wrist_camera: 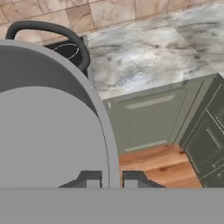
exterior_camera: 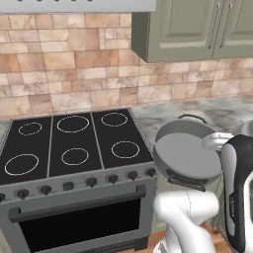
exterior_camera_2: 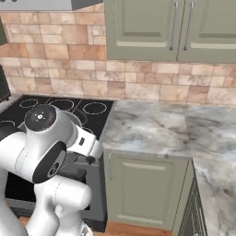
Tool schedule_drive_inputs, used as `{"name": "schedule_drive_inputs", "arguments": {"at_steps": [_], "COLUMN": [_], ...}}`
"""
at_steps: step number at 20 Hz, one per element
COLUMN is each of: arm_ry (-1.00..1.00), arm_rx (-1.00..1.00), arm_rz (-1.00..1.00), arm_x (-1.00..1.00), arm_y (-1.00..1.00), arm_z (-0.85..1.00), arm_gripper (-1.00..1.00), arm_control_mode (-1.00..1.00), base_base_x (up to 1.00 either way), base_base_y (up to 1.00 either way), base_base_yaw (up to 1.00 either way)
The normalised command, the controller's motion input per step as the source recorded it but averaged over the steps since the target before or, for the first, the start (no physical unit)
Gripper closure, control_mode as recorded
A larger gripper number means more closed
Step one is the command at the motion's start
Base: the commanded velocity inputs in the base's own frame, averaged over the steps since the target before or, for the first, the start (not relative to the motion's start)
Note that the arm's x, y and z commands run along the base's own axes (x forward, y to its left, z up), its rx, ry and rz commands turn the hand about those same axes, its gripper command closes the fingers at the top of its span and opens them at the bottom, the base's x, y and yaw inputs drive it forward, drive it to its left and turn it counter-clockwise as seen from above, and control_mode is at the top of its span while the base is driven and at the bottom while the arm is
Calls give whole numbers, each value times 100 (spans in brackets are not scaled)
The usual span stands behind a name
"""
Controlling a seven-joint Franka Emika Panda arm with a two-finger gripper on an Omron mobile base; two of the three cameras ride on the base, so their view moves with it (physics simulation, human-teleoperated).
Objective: Move the pot and pan from the stove into the sink.
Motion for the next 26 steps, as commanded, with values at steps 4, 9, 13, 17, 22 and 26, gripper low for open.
{"name": "schedule_drive_inputs", "arguments": {"at_steps": [4,9,13,17,22,26], "arm_ry": [0,0,0,0,0,0], "arm_rx": [0,0,0,0,0,0], "arm_rz": [0,0,0,0,0,0], "arm_x": [0,0,0,0,0,0], "arm_y": [0,0,0,0,0,0], "arm_z": [0,0,0,0,0,0], "arm_gripper": [100,100,100,100,100,100], "arm_control_mode": [100,100,100,100,100,100], "base_base_x": [-87,-84,-61,-34,-26,-23], "base_base_y": [-23,-22,-23,-42,-37,-33], "base_base_yaw": [3,3,-3,-26,-33,-35]}}
